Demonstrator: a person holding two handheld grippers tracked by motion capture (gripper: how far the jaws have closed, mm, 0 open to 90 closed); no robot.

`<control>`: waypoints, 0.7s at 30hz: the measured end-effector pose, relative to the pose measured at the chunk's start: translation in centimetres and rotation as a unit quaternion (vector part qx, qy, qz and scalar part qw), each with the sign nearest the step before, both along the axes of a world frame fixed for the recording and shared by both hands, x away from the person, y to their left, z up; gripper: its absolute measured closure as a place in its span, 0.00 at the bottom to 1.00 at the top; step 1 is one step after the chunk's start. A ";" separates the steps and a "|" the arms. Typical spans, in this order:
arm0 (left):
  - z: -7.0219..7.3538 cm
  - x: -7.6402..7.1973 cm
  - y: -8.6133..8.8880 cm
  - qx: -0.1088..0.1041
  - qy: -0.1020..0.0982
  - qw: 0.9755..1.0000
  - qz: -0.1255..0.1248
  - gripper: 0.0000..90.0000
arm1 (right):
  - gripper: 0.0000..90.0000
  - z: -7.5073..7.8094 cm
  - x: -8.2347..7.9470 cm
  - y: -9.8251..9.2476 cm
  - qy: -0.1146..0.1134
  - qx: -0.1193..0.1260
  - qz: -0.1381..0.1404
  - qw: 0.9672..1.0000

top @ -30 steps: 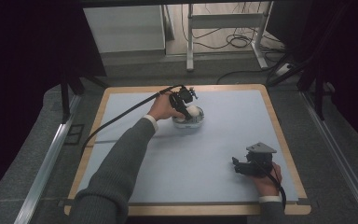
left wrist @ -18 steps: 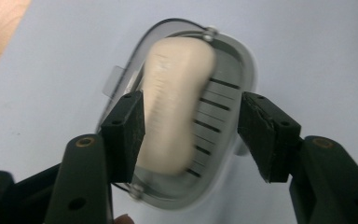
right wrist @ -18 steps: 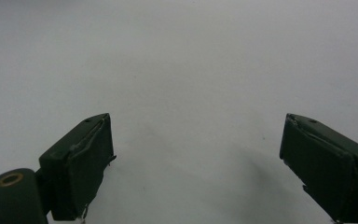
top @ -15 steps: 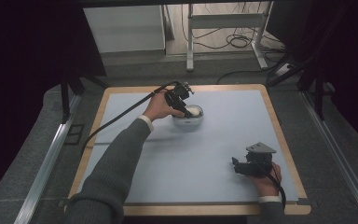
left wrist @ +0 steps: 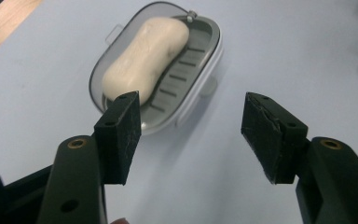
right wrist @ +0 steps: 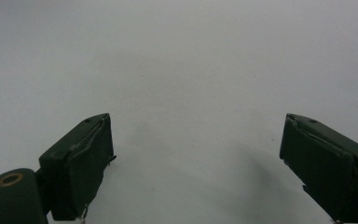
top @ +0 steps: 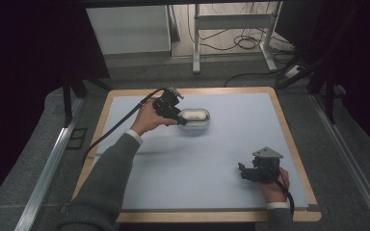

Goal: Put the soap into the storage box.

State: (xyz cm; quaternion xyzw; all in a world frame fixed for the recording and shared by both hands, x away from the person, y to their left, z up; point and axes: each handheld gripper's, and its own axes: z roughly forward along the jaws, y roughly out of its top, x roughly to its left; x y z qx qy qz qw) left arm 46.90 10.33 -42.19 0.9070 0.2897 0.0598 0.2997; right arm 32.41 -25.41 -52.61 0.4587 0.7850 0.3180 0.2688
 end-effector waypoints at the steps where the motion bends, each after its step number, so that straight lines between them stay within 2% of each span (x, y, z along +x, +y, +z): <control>1: -0.1 -0.4 0.3 -0.002 0.000 1.000 0.003 0.42 | 0.10 0.0 0.0 0.0 -0.001 0.001 0.000 1.000; 8: -1.2 -3.3 3.2 -0.014 -0.007 0.999 0.028 0.42 | 0.10 0.1 -0.1 0.2 -0.002 0.003 0.003 1.000; 15: -3.4 -6.6 5.9 -0.023 -0.008 0.999 0.043 0.41 | 0.10 0.2 -0.1 0.4 -0.005 0.000 0.004 1.000; 21: -5.5 -8.6 7.7 -0.027 -0.002 0.998 0.060 0.40 | 0.10 0.2 -0.2 0.8 -0.005 -0.002 0.008 1.000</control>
